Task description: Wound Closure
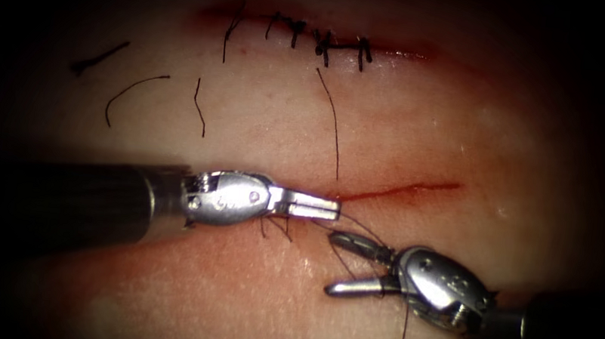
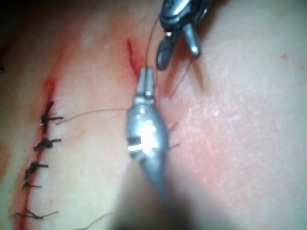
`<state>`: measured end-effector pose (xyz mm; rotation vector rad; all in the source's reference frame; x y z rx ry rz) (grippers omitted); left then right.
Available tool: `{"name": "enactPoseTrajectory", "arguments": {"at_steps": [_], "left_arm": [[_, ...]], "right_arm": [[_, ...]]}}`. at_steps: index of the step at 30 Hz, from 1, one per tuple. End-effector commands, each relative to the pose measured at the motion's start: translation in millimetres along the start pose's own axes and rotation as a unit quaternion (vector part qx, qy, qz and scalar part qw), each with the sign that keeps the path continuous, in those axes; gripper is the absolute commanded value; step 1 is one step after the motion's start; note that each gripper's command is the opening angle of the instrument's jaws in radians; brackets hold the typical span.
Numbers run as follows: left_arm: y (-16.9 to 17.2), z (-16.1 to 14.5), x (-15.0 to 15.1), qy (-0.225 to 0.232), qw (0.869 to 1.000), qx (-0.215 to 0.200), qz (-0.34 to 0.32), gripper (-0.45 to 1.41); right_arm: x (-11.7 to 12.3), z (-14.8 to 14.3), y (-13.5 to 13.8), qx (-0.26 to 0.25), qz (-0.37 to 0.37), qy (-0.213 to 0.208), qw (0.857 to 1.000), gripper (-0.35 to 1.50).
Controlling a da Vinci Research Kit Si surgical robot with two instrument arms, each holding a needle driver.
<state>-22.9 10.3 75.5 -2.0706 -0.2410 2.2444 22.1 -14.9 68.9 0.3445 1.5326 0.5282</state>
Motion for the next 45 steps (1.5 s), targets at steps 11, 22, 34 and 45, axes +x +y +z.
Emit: {"name": "enactPoseTrajectory", "arguments": {"at_steps": [11, 22, 34, 45], "left_arm": [[-0.5, 1.6, -0.6, 0.003, 1.000, 0.009, -0.002, -0.45], [-1.9, 2.6, -0.1, 0.005, 1.000, 0.012, -0.007, -0.45], [-3.4, 3.4, -0.3, 0.007, 1.000, 0.012, -0.009, -0.45], [-3.4, 3.6, -1.5, 0.006, 1.000, 0.012, -0.004, -0.45]], "right_arm": [[-1.8, 1.2, -1.2, -0.008, 0.018, 0.027, 0.999, 0.97], [-2.6, 3.8, -3.0, 0.040, 0.011, -0.038, 0.998, 0.97], [-2.5, 4.3, -4.6, 0.101, 0.018, -0.058, 0.993, -0.35], [-2.1, 3.7, -5.5, 0.118, 0.021, 0.015, 0.993, -0.35]]}}
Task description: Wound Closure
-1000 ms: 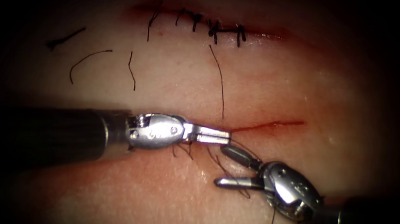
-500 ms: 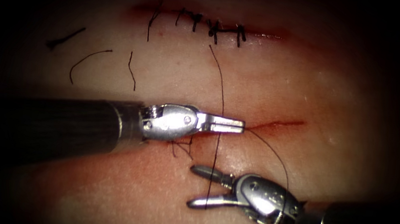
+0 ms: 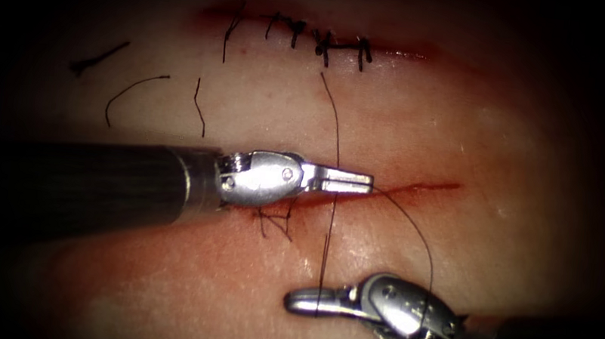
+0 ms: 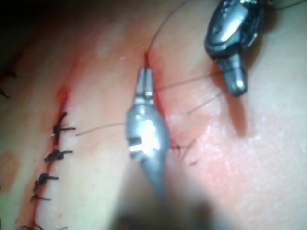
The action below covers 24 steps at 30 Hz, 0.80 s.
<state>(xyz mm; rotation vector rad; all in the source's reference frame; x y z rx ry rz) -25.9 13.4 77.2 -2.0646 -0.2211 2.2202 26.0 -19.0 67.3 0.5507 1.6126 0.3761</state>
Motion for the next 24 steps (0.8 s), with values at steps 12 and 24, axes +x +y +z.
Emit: {"name": "enactPoseTrajectory", "arguments": {"at_steps": [12, 24], "left_arm": [[1.5, 1.2, -2.9, 0.002, 1.000, 0.002, -0.003, -0.45], [2.3, 0.6, -3.0, 0.012, 1.000, 0.006, -0.004, -0.45]], "right_arm": [[0.8, -0.8, 0.5, -0.088, 0.014, 0.089, 0.992, -0.35], [1.1, -3.3, 1.6, -0.197, 0.087, 0.104, 0.971, -0.35]]}}
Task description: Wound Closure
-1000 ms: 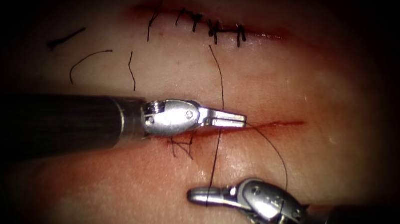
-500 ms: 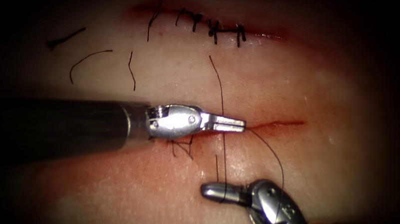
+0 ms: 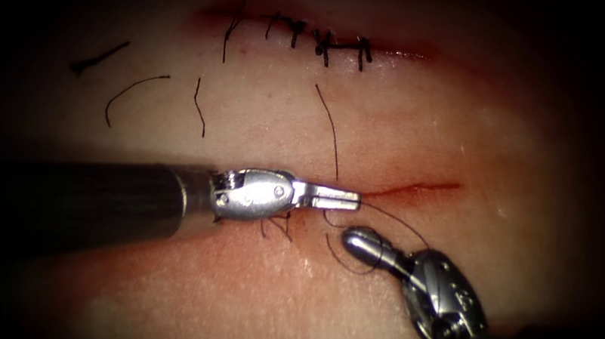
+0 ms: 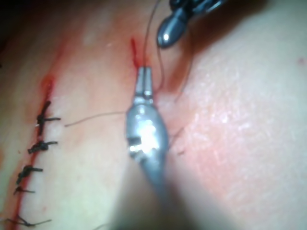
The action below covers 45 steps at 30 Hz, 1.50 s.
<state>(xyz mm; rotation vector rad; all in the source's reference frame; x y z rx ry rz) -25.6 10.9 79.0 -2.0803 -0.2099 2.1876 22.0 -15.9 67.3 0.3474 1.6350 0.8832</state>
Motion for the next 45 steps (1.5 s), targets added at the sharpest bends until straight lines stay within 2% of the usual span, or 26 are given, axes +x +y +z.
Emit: {"name": "enactPoseTrajectory", "arguments": {"at_steps": [1, 3, 5, 16, 18, 25, 34, 37, 45], "left_arm": [[0.3, 0.7, -0.8, 0.001, 1.000, 0.000, -0.001, -0.45], [0.7, 0.6, -0.7, 0.002, 1.000, 0.001, 0.000, -0.45], [1.0, 0.5, -0.6, 0.003, 1.000, 0.001, 0.000, -0.45], [1.7, 0.2, -0.4, 0.006, 1.000, 0.004, 0.000, -0.45], [2.2, 0.0, -0.4, 0.007, 1.000, 0.004, 0.001, -0.45], [3.4, -0.9, 1.0, 0.011, 1.000, 0.008, -0.002, -0.45], [4.6, -0.7, 4.0, 0.017, 1.000, 0.016, -0.010, -0.45], [4.5, -1.2, 6.0, 0.020, 0.999, 0.019, -0.018, -0.45], [4.4, -2.6, 9.0, 0.024, 0.999, 0.027, -0.030, -0.45]], "right_arm": [[-1.0, 0.5, -0.6, -0.012, 0.005, 0.001, 1.000, -0.35], [-1.0, 0.6, -0.7, -0.045, -0.004, -0.023, 0.999, -0.35], [-1.0, 0.6, -0.7, -0.074, -0.002, -0.027, 0.997, -0.35], [-0.1, 0.7, -0.4, -0.108, 0.014, -0.011, 0.994, -0.35], [0.3, 0.6, -0.2, -0.128, 0.013, -0.007, 0.992, -0.35], [0.5, 0.0, 0.8, -0.199, -0.002, -0.047, 0.979, -0.35], [0.3, 0.3, 0.6, -0.196, -0.006, -0.071, 0.978, -0.35], [-0.3, 1.3, 0.3, -0.178, -0.008, -0.085, 0.980, -0.35], [-0.5, 1.4, 0.3, -0.178, -0.022, -0.094, 0.979, -0.35]]}}
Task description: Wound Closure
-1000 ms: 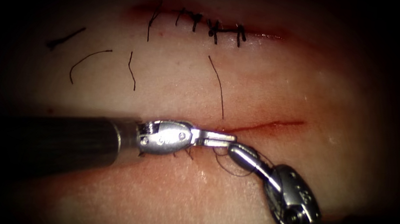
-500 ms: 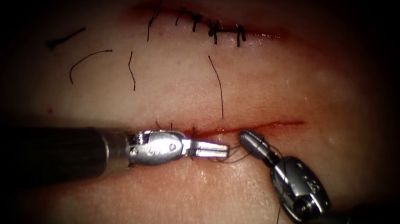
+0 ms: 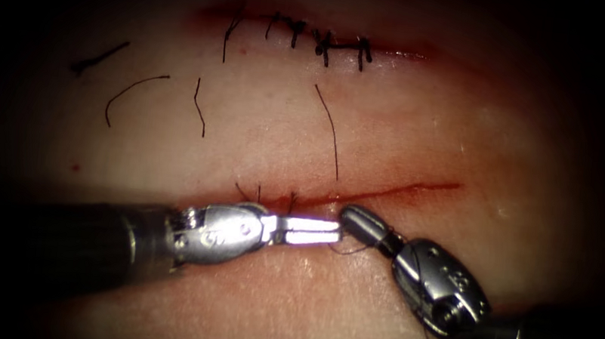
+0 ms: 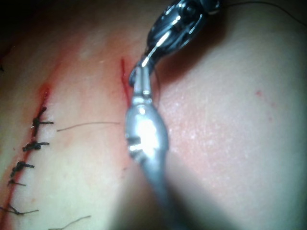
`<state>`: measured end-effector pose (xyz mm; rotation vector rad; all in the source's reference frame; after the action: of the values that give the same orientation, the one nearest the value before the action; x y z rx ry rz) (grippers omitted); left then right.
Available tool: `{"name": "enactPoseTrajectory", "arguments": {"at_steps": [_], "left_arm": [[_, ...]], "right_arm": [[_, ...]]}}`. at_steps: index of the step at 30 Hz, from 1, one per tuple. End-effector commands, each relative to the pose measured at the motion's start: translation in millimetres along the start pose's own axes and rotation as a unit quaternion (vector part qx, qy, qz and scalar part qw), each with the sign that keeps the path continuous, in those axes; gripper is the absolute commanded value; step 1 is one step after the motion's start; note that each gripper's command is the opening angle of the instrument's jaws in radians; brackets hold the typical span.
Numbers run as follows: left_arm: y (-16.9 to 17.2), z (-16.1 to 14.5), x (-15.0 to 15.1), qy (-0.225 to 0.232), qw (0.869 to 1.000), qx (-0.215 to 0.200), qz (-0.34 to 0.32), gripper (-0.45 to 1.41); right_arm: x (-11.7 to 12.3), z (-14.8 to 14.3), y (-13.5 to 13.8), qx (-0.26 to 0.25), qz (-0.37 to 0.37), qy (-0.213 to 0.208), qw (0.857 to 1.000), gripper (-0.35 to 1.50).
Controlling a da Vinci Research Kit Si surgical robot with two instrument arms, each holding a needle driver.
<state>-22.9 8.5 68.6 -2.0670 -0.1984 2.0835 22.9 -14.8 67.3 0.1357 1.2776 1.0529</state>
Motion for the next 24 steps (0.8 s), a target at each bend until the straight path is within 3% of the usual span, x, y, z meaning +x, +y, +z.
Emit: {"name": "enactPoseTrajectory", "arguments": {"at_steps": [1, 10, 21, 24], "left_arm": [[0.0, 0.4, -0.3, 0.000, 1.000, 0.000, -0.003, -0.45], [0.8, 0.6, 0.4, -0.003, 1.000, 0.007, -0.004, -0.45], [4.7, -1.4, 2.5, -0.006, 1.000, 0.004, -0.004, -0.45], [5.8, -0.9, 3.3, -0.003, 1.000, -0.001, -0.003, -0.20]], "right_arm": [[-0.9, 0.3, -0.4, 0.000, 0.001, -0.001, 1.000, -0.35], [-0.9, 0.1, -0.4, 0.002, -0.014, -0.002, 1.000, -0.35], [-1.0, 0.3, 0.0, -0.008, -0.017, -0.006, 1.000, -0.35], [-1.0, 0.4, 0.1, -0.009, -0.017, -0.006, 1.000, -0.35]]}}
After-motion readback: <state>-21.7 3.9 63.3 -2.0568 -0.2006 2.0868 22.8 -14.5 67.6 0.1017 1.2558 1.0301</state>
